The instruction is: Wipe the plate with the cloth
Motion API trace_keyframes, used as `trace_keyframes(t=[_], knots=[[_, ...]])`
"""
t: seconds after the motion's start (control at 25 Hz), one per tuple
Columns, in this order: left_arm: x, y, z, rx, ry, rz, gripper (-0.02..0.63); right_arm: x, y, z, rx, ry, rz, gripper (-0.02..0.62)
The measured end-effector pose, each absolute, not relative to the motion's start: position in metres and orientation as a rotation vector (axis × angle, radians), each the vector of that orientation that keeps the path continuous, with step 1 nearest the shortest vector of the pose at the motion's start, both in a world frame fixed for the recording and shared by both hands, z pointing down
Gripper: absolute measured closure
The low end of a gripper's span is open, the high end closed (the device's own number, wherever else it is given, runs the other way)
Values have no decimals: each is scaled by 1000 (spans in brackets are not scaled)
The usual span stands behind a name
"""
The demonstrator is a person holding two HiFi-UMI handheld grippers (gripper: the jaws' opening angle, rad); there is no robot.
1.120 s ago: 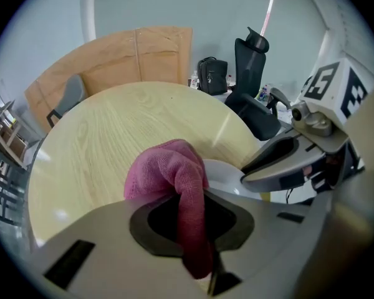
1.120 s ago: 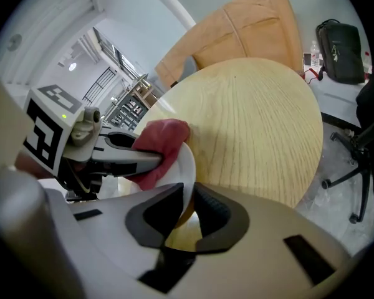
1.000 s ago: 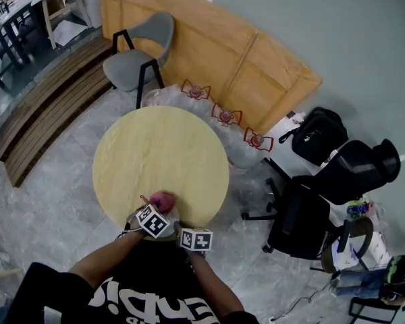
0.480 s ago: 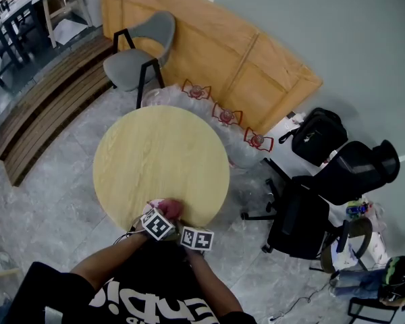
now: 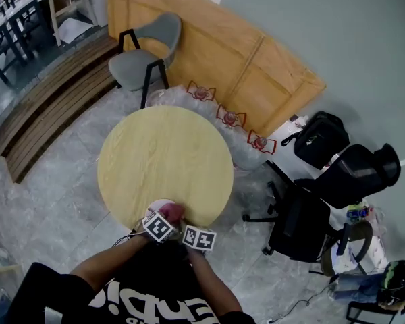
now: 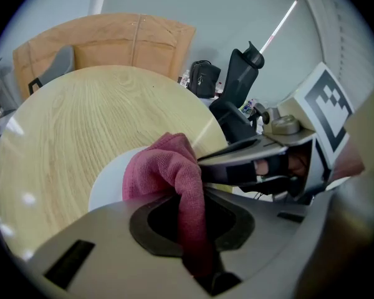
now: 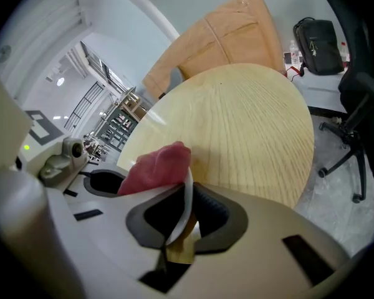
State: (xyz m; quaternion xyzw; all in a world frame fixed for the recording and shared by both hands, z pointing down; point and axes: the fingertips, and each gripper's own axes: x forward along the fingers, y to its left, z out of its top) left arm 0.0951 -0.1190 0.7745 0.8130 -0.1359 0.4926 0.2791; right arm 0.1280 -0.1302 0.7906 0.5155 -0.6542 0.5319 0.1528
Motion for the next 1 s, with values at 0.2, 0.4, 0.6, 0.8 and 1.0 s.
trace_keyframes(t=[0.2,0.4,0.6,0.8,1.0], knots=[[75,-105,781,2143,-341,1403,543,127,-130,790,1501,-1864,1525,537],[64,-90,772,2143,-234,1412,543,128,-132,789,1485,-1872,1504,537],[41,-85,769,2110,-220,1373,543,125,-131,788,1436,-1886,1491,535],[22,-99,758,2118,-270,1347,543,126,-131,786,1389,-1885,1486,535],[13,-113,760,2136,-312,1352,543,124,-130,787,1353,-1896,1463,535]])
